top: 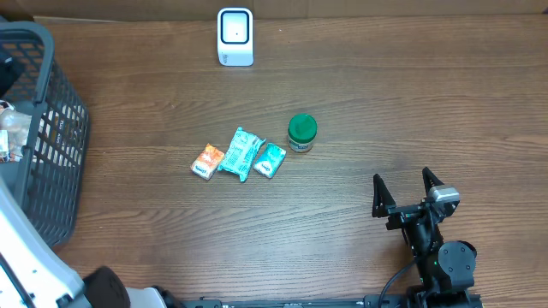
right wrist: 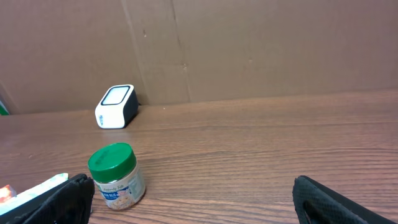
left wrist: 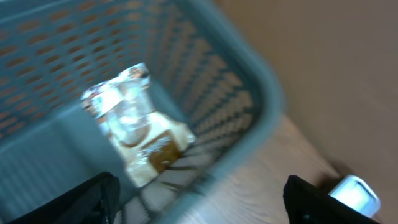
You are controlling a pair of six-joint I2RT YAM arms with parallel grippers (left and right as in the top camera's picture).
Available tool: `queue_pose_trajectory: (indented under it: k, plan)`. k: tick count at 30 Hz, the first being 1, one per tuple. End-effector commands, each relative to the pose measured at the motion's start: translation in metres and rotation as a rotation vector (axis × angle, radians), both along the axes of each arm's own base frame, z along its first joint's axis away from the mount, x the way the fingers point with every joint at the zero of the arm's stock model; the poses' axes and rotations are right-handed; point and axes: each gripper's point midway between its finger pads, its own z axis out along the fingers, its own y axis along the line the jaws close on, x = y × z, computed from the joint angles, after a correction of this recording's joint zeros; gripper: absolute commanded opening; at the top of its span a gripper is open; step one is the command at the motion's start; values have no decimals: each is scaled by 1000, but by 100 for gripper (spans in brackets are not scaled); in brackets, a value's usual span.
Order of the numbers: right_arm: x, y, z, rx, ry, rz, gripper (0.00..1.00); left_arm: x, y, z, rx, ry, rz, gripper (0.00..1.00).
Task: Scan the item barcode
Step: 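Release the orange packet on the table beside the teal bag, then reach the left gripper into the basket and grasp the clear-brown bread bag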
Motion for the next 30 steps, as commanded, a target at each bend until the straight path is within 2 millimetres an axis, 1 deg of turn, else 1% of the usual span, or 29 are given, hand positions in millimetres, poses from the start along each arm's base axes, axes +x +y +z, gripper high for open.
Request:
queue_pose_trajectory:
  k: [1, 4, 5, 8, 11, 12, 19, 20, 23, 26, 30]
  plan:
    - [0, -2, -1, 4, -6, -12, 100, 4, 32, -46, -67, 95, 65, 88]
    - [0, -2, -1, 4, -6, -12, 100, 15, 49, -81, -111, 158, 80, 87]
    - [0, -2, -1, 4, -6, -12, 100, 20, 54, -96, -129, 184, 82, 87]
    - [0, -2, -1, 4, -6, -12, 100, 34, 65, -132, -165, 237, 83, 87]
    - [0, -2, -1, 4, -6, -12, 100, 43, 72, -168, -204, 293, 81, 87]
    - [0, -2, -1, 4, -6, -12, 100, 46, 74, -184, -221, 317, 82, 87]
    - [0, -2, -1, 4, -6, -12, 100, 59, 88, -259, -268, 423, 93, 86]
    - [0, -2, -1, 4, -6, -12, 100, 60, 89, -263, -268, 424, 92, 86]
    - [0, -2, -1, 4, -6, -12, 100, 68, 94, -285, -273, 431, 91, 86]
    - [0, -2, -1, 4, -6, -12, 100, 76, 98, -300, -265, 428, 77, 86]
    - [0, -2, -1, 4, -6, -12, 100, 81, 97, -319, -268, 447, 60, 86]
